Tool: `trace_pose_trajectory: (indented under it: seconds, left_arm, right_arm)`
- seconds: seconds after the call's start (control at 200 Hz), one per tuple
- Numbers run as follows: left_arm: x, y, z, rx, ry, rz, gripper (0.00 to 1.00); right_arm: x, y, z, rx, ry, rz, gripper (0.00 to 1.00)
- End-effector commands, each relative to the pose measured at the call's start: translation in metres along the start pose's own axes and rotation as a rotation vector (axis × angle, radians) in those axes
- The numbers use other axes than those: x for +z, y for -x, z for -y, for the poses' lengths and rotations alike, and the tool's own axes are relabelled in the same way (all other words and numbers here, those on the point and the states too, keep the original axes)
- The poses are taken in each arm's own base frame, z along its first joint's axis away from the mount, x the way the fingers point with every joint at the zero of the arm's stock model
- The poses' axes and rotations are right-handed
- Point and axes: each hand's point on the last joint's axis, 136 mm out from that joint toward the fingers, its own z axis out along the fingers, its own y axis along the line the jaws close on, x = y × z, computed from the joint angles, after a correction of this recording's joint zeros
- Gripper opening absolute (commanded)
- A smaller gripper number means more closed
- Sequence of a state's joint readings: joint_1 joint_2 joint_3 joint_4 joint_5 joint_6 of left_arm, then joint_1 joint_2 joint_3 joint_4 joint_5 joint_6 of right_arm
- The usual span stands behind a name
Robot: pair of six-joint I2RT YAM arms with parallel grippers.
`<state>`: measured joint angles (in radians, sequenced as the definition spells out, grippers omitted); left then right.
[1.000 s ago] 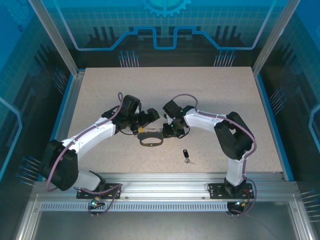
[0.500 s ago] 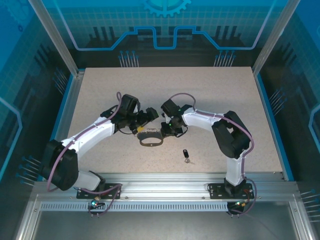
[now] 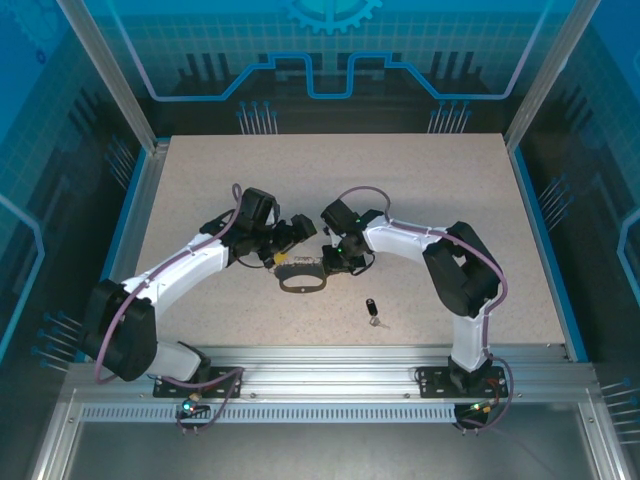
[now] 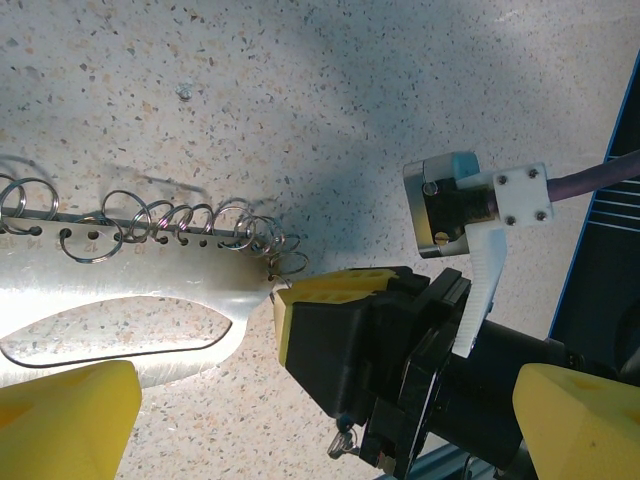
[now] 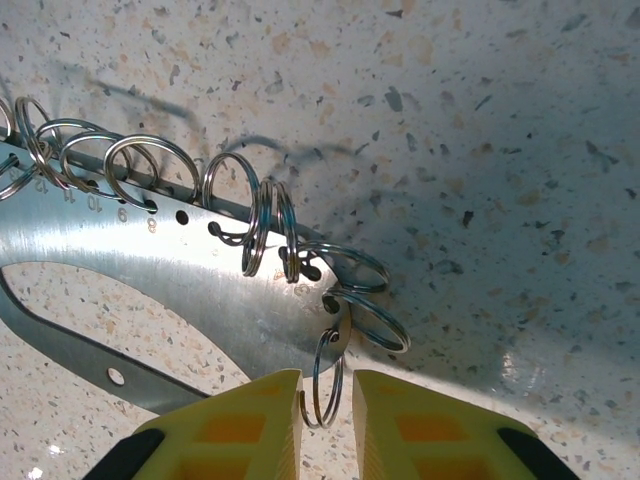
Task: Put the keys on the keyring
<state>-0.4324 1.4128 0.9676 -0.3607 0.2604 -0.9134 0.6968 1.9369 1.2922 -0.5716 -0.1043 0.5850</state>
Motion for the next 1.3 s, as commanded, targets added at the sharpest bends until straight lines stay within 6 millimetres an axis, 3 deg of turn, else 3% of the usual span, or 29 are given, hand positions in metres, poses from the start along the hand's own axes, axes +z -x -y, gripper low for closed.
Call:
trace_pose_trajectory:
  seconds: [0.0, 0.65, 0.85, 1.005, 1.295]
  left_arm:
    - [-0.008, -0.003, 0.002, 0.016, -0.027, -0.009, 0.98]
    - [-0.009, -0.004, 0.002, 0.017, -0.036, -0.006, 0.98]
    - [-0.01, -0.003, 0.002, 0.005, -0.035, -0.001, 0.98]
    - [-0.018, 0.005, 0.006, -0.005, -0.013, 0.041, 0.99]
    - [-0.048, 0.03, 0.034, 0.036, -0.031, 0.136, 0.98]
  right_arm:
    - [0.008, -0.011, 0.004, 0.003, -0.039, -0.038, 0.2]
    - [0.01, -0.019, 0.003, -0.006, -0.033, -0.051, 0.18]
    - [0.007, -0.017, 0.001, -0.027, -0.031, -0.048, 0.0]
    - [-0.012, -0.005, -0.007, -0.093, -0.012, -0.01, 0.0]
    - [-0.08, 0.035, -0.026, -0.197, 0.157, 0.128, 0.0]
